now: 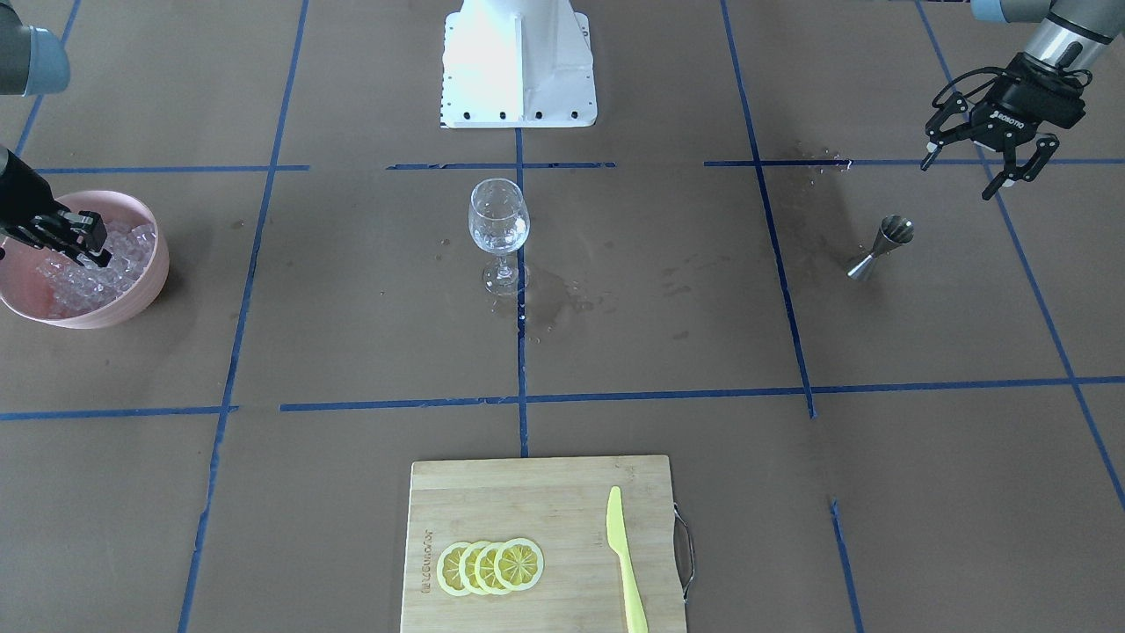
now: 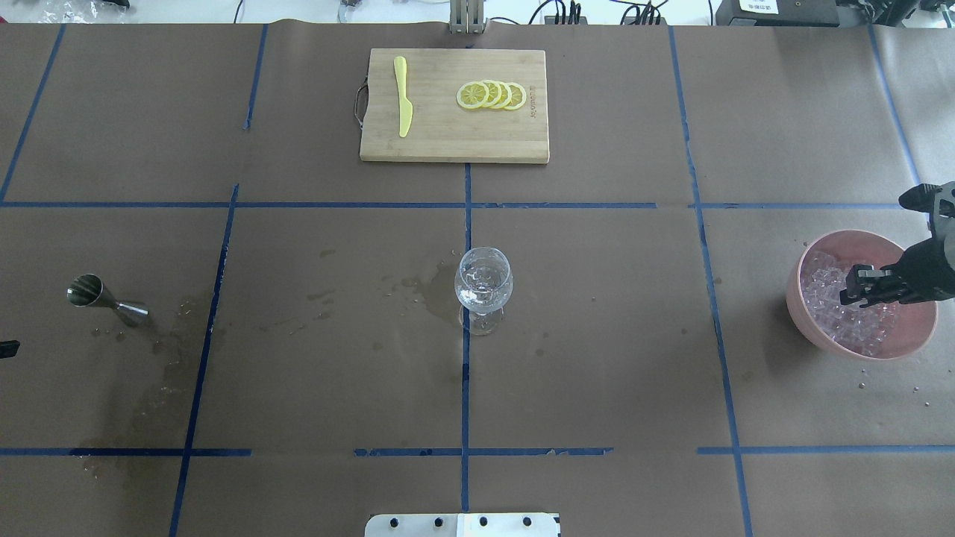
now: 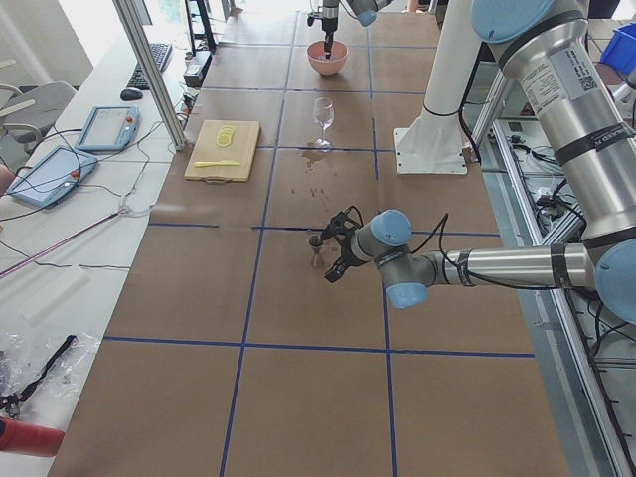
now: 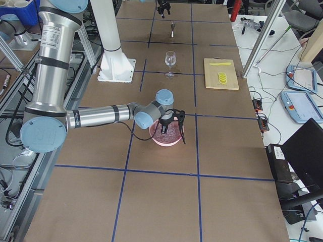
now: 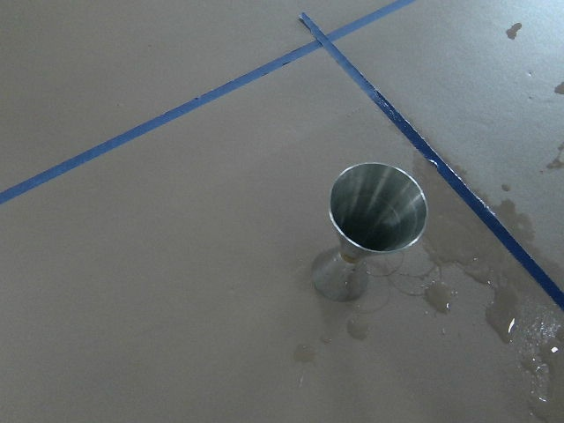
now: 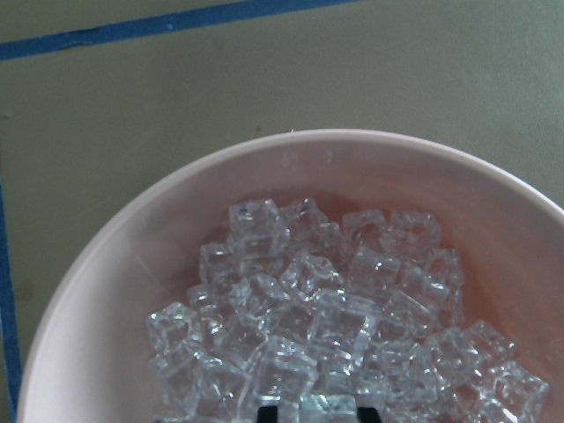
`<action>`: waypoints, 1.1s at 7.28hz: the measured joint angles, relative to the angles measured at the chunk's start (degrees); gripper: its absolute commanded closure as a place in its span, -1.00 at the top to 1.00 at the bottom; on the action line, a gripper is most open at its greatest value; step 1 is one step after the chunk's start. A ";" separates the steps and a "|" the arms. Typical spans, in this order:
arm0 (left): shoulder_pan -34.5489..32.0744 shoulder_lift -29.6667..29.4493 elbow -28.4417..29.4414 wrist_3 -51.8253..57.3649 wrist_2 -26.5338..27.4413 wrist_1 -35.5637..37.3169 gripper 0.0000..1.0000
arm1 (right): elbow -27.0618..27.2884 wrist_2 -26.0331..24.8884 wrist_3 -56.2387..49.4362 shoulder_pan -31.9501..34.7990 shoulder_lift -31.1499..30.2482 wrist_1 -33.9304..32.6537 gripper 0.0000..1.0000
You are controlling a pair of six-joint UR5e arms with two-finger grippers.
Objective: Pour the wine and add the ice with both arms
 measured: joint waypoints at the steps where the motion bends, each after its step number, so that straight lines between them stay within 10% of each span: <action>1: -0.41 -0.04 0.17 0.04 0.00 -0.29 1.00 | 0.26 0.05 -0.34 0.64 -0.33 0.08 -1.00; 5: -10.49 -2.78 12.58 -2.44 -7.69 -8.45 1.00 | 9.34 0.90 0.87 3.56 -0.64 -0.60 -1.00; 8: -18.36 -10.56 15.15 -5.32 -17.78 5.01 1.00 | 13.73 0.96 14.32 0.52 6.83 -0.92 -1.00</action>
